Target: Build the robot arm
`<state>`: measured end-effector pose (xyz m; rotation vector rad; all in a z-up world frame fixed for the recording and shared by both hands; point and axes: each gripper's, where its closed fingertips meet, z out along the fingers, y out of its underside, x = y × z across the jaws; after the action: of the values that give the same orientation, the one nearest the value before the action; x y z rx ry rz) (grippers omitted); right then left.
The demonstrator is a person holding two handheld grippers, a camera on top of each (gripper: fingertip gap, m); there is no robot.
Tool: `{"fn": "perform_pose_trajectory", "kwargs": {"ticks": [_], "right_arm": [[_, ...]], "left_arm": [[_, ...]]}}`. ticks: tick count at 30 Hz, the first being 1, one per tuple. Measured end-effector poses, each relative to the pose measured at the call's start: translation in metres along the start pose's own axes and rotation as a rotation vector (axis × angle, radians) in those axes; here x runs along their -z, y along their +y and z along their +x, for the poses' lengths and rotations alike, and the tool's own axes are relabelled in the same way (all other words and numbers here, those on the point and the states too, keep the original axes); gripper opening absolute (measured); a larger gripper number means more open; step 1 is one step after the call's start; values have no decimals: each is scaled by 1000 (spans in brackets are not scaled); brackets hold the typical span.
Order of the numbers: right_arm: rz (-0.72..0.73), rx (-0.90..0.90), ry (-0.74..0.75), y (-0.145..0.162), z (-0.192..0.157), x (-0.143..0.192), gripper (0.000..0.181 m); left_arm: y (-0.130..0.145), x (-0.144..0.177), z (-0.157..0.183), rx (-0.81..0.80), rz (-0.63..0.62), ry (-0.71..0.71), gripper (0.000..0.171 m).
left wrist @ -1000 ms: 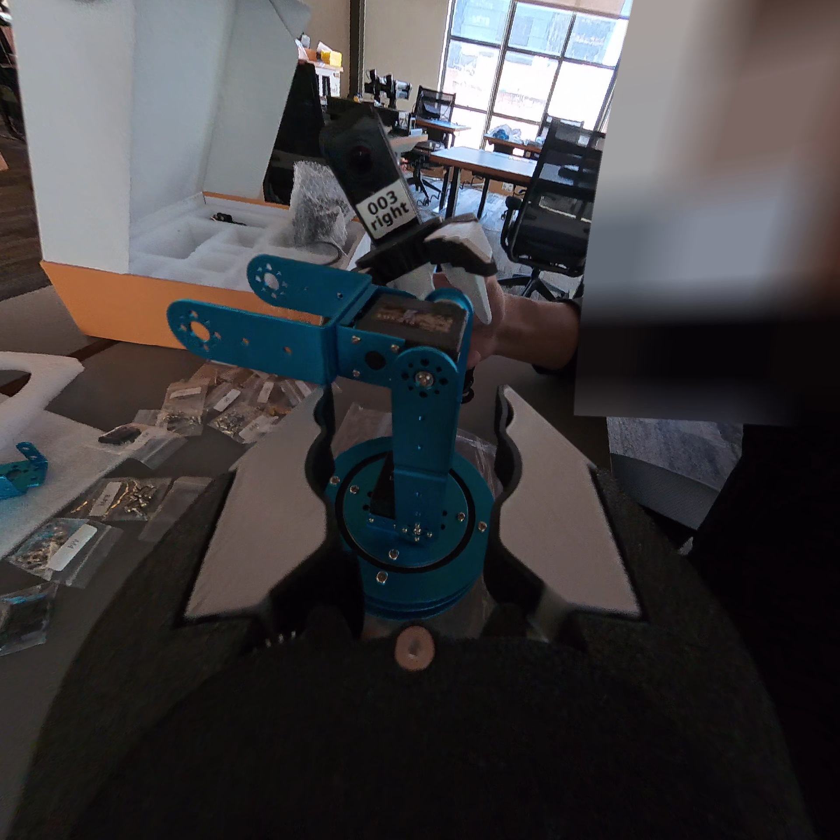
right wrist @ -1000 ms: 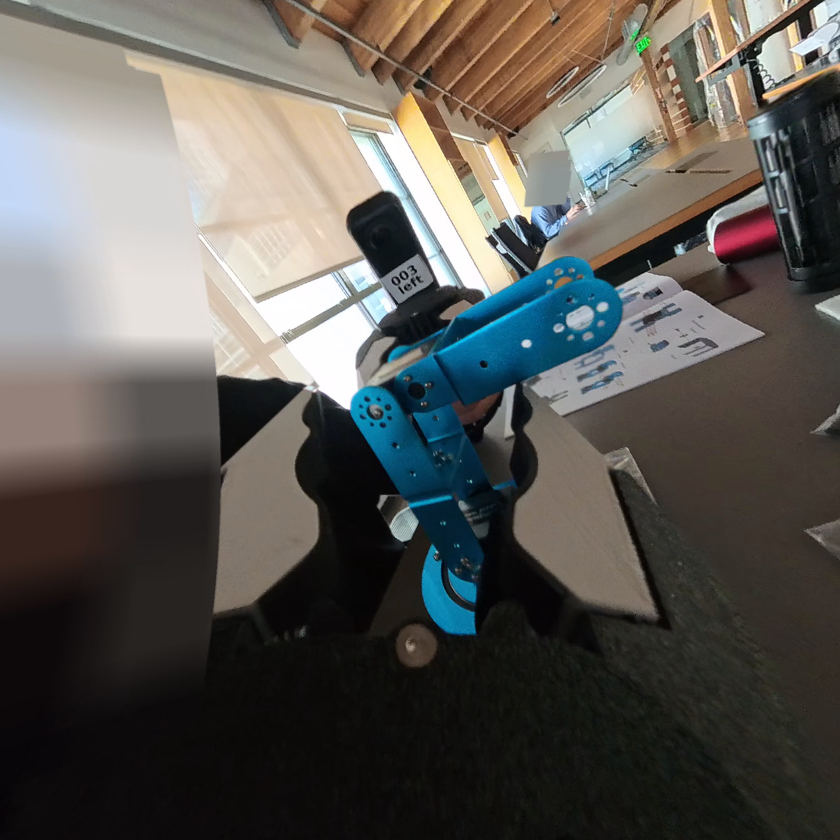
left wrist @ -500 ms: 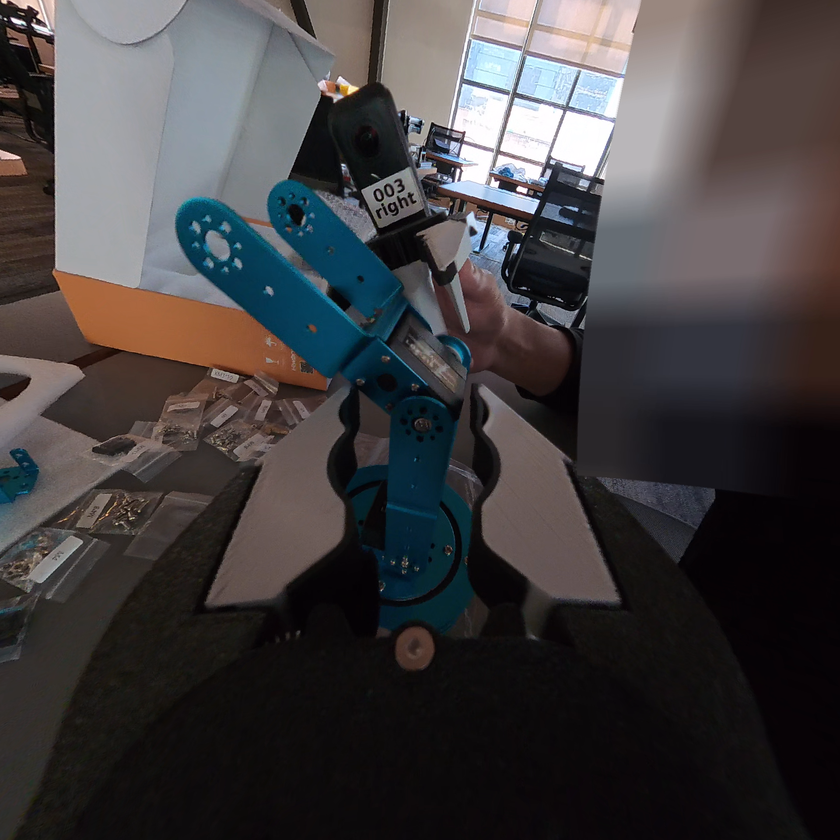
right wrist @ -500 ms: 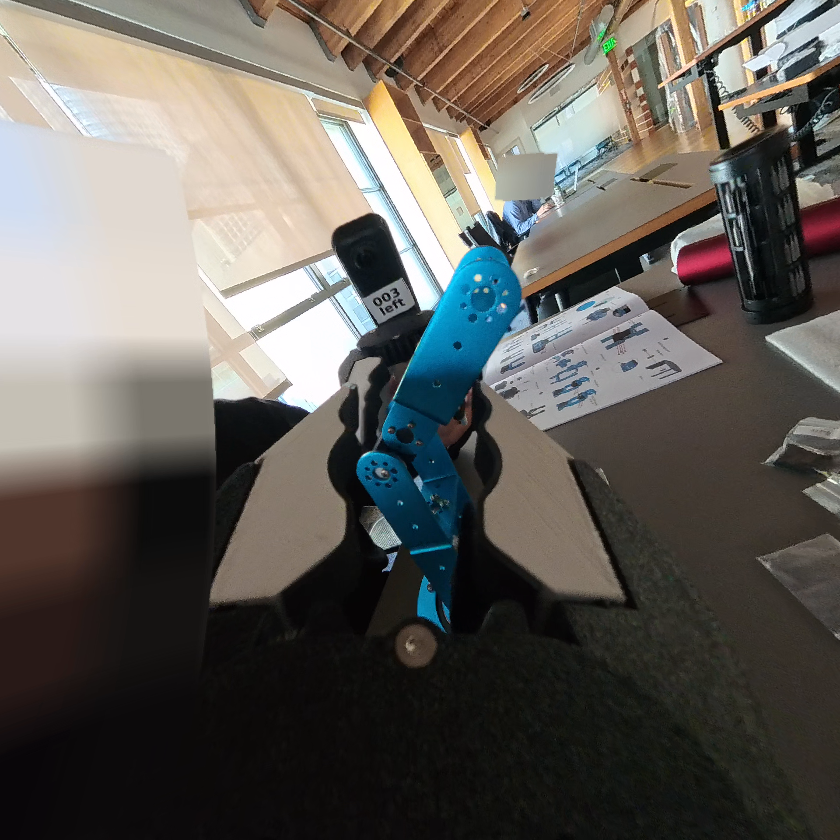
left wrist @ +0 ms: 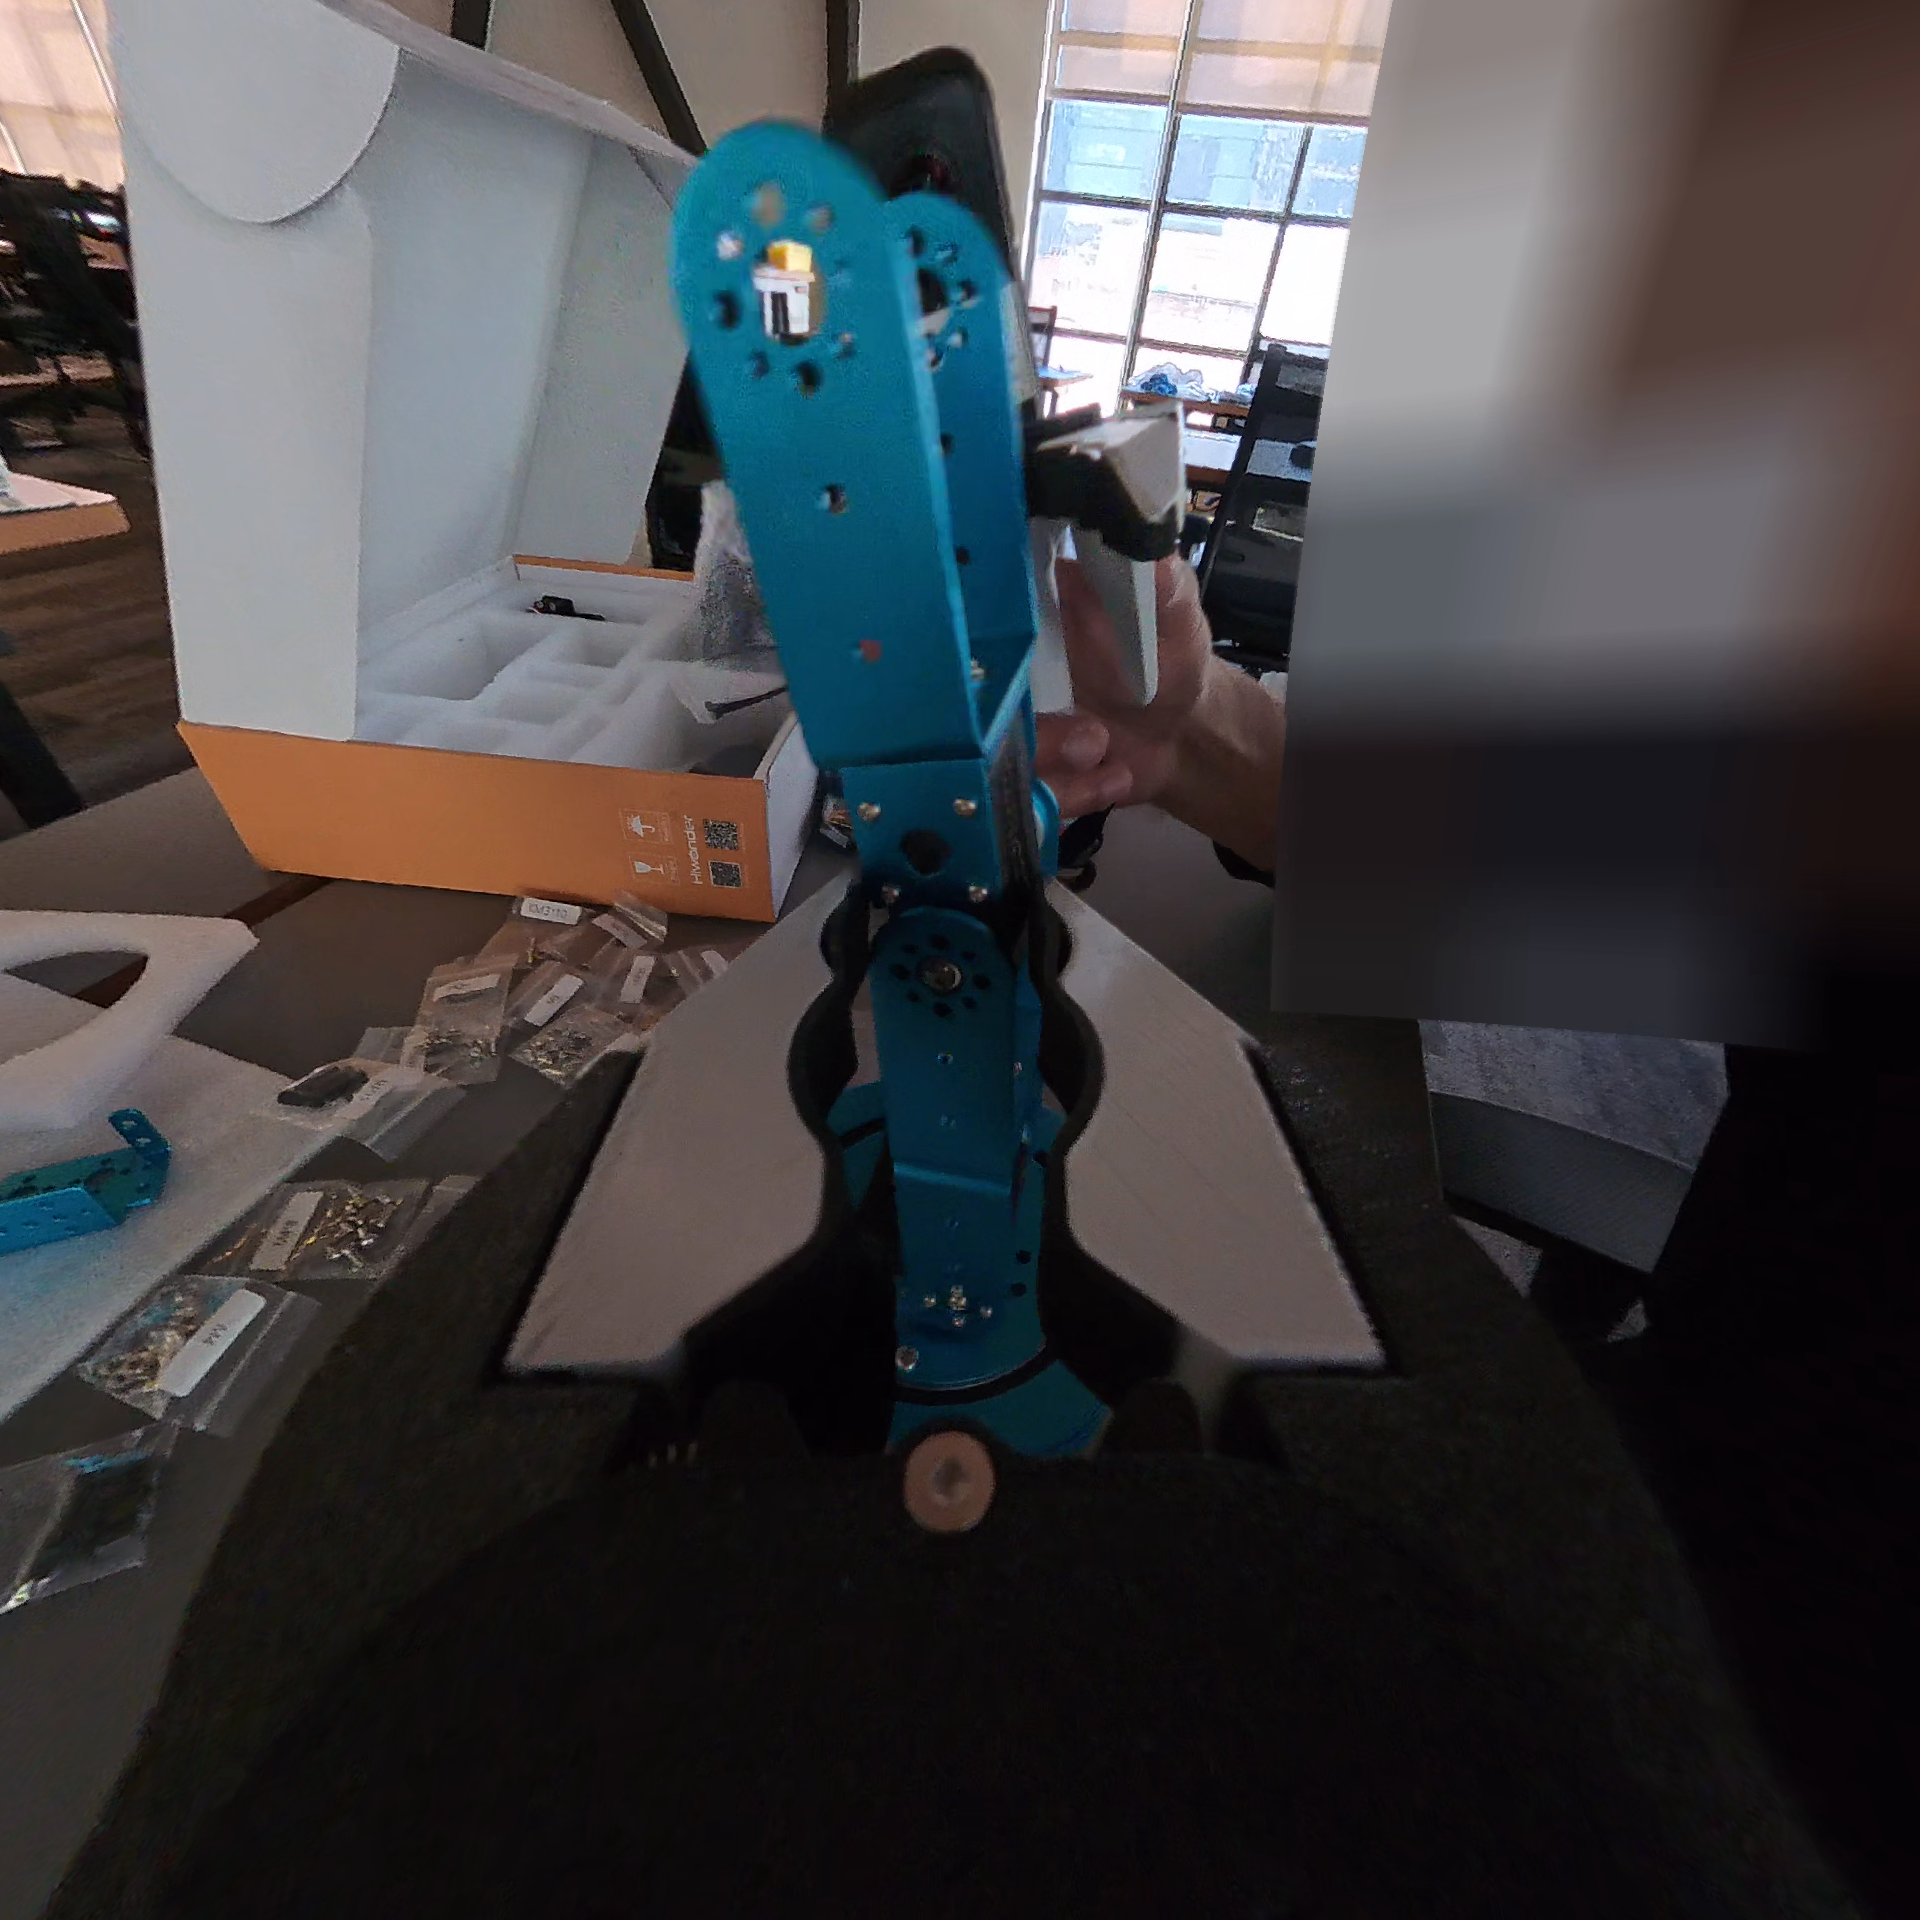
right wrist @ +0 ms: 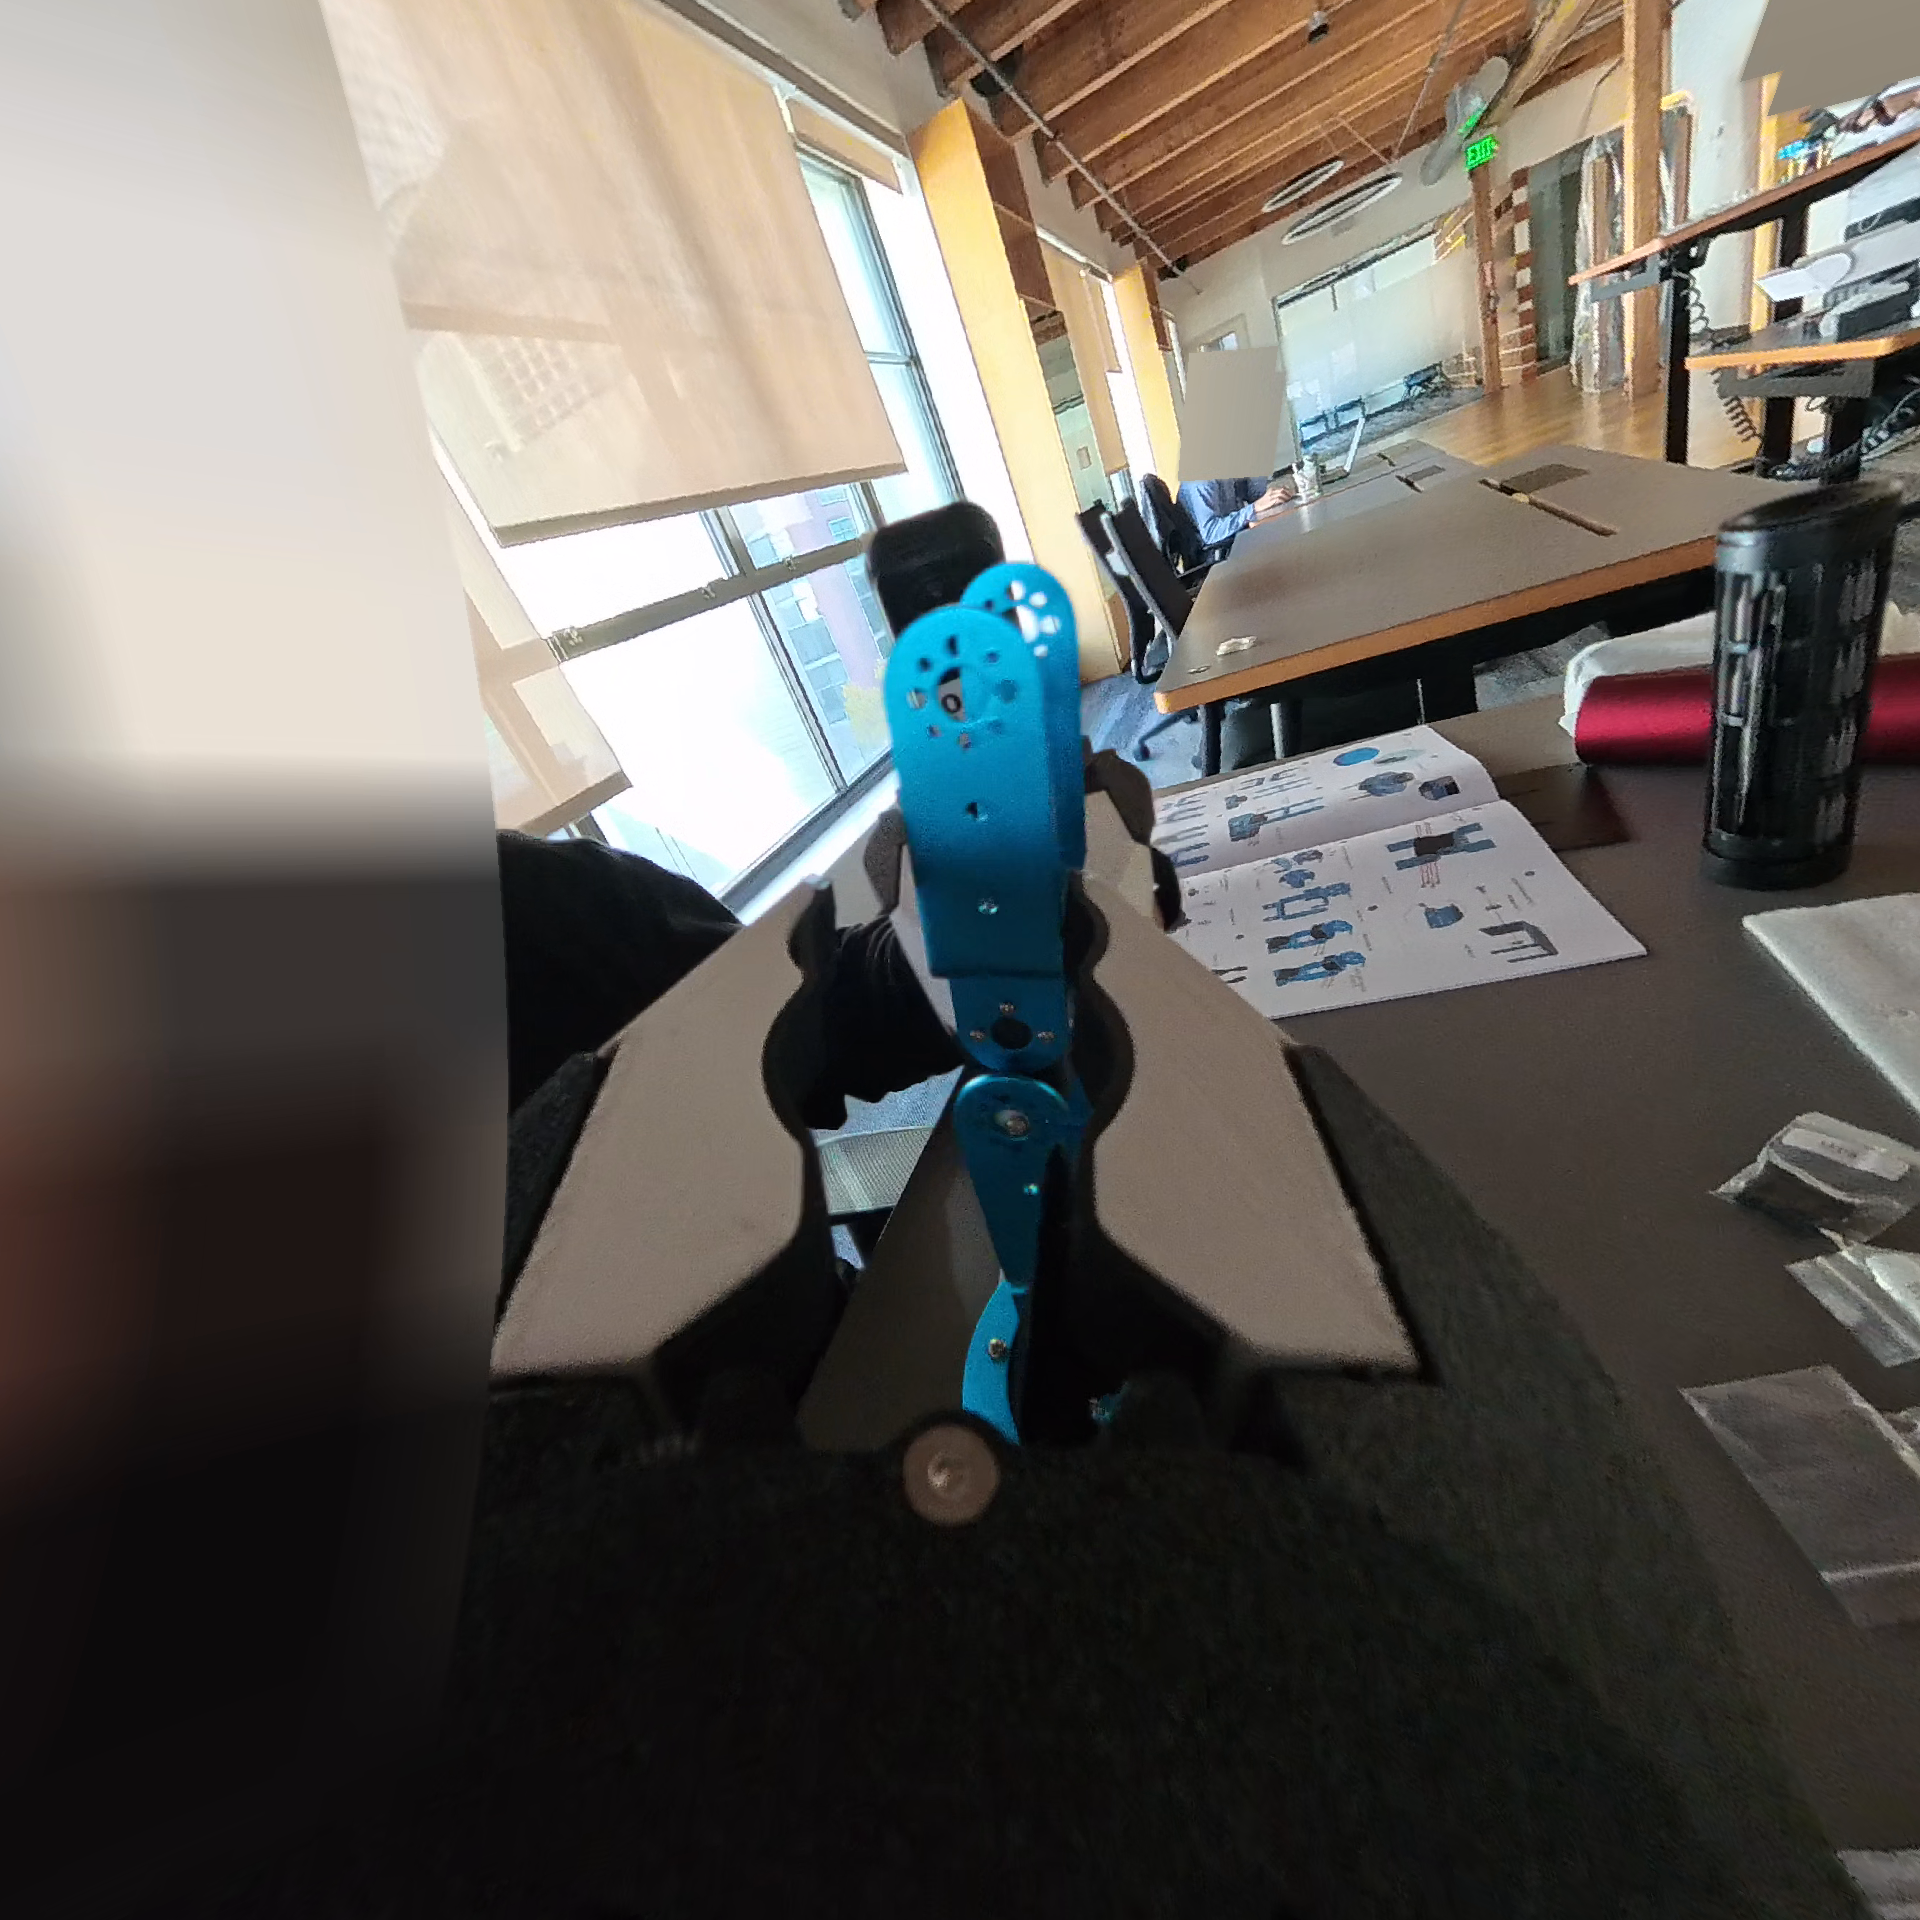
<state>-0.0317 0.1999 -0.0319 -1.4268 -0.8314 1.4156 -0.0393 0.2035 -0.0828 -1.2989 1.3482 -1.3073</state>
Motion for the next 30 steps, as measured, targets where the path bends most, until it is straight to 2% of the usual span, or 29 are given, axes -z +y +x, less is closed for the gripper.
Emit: {"fn": "perform_pose_trajectory", "kwargs": {"ticks": [3, 7, 15, 26, 30], "right_arm": [[-35, 70, 21, 0, -6, -2, 29], [-66, 131, 76, 0, -6, -3, 29], [-42, 87, 75, -2, -1, 1, 28], [-53, 139, 120, -5, 3, 6, 25], [-57, 162, 127, -5, 3, 6, 24]], "left_arm": [[2, -1, -1, -51, -3, -29, 29], [1, -2, -1, -56, -1, -24, 29], [0, -3, 0, 10, 30, 79, 26], [-2, -7, 2, 29, 61, 179, 25], [5, -12, 5, -12, 22, 200, 26]]}}
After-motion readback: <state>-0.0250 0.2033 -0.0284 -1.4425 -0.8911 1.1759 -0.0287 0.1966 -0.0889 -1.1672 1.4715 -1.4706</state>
